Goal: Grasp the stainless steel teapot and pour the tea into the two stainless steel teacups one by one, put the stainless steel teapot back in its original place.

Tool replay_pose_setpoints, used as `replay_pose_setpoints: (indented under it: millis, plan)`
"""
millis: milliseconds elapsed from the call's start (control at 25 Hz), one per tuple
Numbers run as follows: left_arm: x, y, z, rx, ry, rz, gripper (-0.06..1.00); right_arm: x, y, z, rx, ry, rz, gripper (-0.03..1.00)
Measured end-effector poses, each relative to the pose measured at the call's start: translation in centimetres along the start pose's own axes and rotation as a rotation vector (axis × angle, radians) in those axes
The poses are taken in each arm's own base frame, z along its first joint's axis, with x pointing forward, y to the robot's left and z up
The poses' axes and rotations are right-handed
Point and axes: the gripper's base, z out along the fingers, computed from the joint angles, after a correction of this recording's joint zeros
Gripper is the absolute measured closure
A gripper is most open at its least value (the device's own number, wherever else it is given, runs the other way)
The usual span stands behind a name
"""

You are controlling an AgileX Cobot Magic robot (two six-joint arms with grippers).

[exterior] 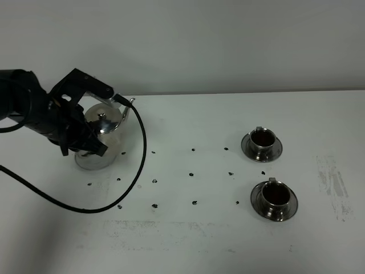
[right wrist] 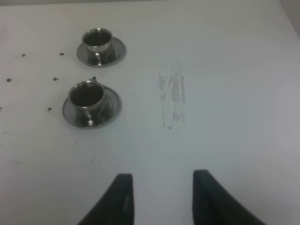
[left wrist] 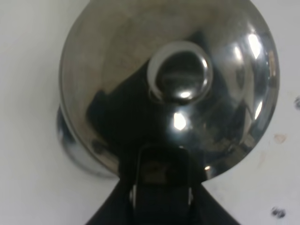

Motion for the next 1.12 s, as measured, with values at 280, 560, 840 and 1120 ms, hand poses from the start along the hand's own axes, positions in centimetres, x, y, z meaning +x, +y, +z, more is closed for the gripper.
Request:
replay_pose_setpoints:
  millis: [280, 560, 840, 1120]
  plan:
    - [0.4, 1.1, 0.0, -0.027, -0.024, -0.049, 0.72, 0.0, 0.0, 0.0, 0.0, 0.0, 0.0, 0.67]
    - [1.2, 2.6, 0.1, -0.044, -0.014, -0.117, 0.72, 0.0, 0.0, 0.0, 0.0, 0.0, 0.0, 0.67]
    - [2.1, 3.0, 2.6, -0.032, 0.031, -0.142, 0.72, 0.0, 0.0, 0.0, 0.0, 0.0, 0.0, 0.67]
    - [2.1, 3.0, 3.0, -0.029, 0.023, -0.154, 0.72, 0.0, 0.0, 0.0, 0.0, 0.0, 0.0, 0.67]
